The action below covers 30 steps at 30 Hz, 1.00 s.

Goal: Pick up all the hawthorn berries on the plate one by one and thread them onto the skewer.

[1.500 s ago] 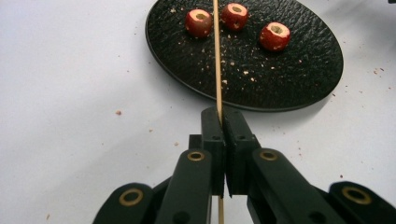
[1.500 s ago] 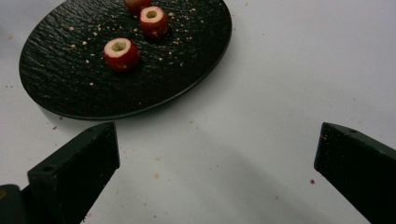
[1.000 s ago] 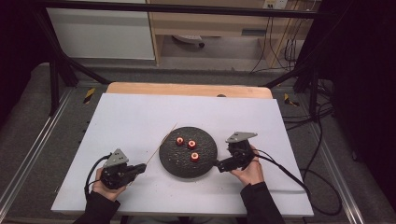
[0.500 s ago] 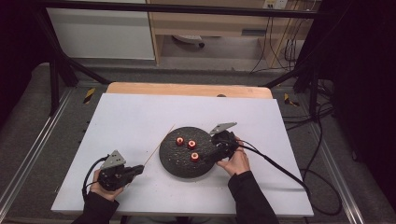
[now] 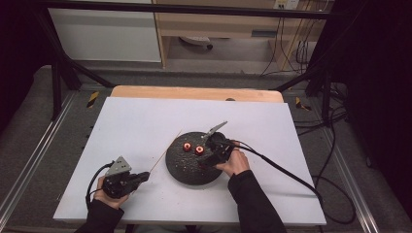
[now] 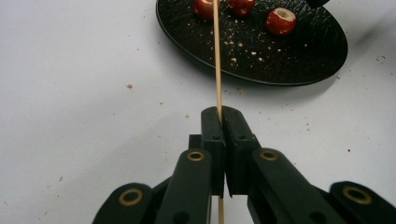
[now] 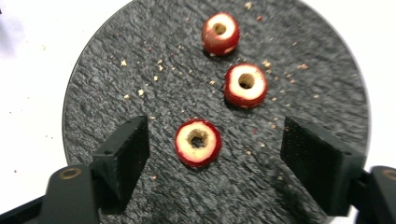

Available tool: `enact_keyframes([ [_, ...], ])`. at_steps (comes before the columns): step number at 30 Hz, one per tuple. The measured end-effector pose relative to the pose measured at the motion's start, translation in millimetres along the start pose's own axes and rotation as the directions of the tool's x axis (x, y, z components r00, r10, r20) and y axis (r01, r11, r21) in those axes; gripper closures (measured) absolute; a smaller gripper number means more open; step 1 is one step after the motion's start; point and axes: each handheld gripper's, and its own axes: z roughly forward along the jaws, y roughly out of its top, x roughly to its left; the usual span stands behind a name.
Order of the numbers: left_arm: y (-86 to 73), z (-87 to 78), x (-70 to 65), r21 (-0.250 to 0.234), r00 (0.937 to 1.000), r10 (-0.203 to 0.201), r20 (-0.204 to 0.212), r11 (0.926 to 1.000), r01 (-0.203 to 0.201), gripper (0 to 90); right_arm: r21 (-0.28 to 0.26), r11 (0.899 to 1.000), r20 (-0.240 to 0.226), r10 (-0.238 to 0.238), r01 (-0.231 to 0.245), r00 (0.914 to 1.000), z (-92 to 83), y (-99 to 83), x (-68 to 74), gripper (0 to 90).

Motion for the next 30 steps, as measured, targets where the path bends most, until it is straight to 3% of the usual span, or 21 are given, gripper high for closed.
enact_keyframes([
  [9, 0.0, 0.6, -0.5, 0.004, 1.0, 0.004, 0.003, 1.0, -0.004, 87.5, 0.083, 0.996, -0.038, -0.017, 0.021, 0.9991, 14.6, 5.3, 0.0, 38.6],
  [14, 0.0, 0.7, -0.1, 0.006, 1.0, 0.005, 0.003, 1.0, -0.005, 87.5, 0.095, 0.995, -0.051, -0.028, 0.033, 0.9983, 18.0, 6.7, -2.0, 48.1],
  [30, -0.1, 1.3, -0.4, 0.013, 0.9999, 0.011, 0.0, 0.9999, -0.011, 87.5, 0.136, 0.99, -0.083, -0.027, 0.038, 0.9962, 24.6, 6.6, -4.3, 59.7],
])
